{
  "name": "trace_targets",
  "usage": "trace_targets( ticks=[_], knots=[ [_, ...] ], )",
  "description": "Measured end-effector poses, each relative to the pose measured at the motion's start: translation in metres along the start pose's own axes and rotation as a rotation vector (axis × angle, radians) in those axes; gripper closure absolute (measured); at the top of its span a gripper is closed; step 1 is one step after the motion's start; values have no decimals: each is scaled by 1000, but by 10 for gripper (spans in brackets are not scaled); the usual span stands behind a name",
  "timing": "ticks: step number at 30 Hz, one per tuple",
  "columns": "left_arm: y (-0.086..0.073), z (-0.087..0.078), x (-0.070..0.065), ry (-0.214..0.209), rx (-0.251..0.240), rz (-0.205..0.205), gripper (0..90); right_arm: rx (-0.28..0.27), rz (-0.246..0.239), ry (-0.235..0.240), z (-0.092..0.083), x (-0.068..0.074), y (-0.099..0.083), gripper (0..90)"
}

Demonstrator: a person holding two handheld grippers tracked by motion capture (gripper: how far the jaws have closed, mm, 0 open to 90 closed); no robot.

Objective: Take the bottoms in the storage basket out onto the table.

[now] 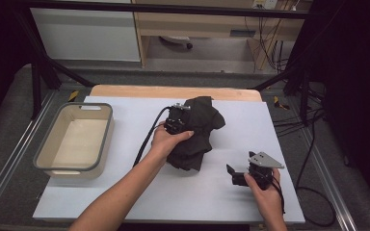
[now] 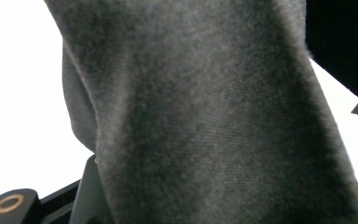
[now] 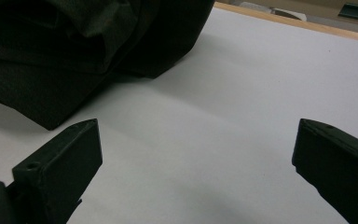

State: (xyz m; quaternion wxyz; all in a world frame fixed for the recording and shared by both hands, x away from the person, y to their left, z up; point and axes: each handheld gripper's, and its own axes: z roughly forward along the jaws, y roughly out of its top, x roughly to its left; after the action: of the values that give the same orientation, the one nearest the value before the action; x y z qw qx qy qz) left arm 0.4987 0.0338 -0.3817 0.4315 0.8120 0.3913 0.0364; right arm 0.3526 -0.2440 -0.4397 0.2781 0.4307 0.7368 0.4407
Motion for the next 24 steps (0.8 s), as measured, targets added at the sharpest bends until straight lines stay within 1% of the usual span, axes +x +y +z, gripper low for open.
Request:
trace_targets(
  ticks=[2, 6, 9, 12, 18, 24],
  knots=[
    [-2, 2, -1, 4, -1, 5, 458, 0, -2, 1, 0, 0, 0, 22],
    [-3, 4, -2, 6, -4, 1, 456, -1, -5, -1, -1, 1, 1, 22],
    [-3, 5, -2, 8, -12, -12, 449, -2, 1, -1, -1, 0, 0, 21],
    [-5, 7, -2, 11, -17, -16, 449, -1, 1, -5, -1, -1, 0, 22],
    [-5, 9, -3, 25, -25, -12, 440, -2, -2, -5, -1, -1, 0, 21],
    [-8, 13, -4, 37, -35, -9, 430, -3, 7, -3, -2, -1, 0, 22]
  ],
)
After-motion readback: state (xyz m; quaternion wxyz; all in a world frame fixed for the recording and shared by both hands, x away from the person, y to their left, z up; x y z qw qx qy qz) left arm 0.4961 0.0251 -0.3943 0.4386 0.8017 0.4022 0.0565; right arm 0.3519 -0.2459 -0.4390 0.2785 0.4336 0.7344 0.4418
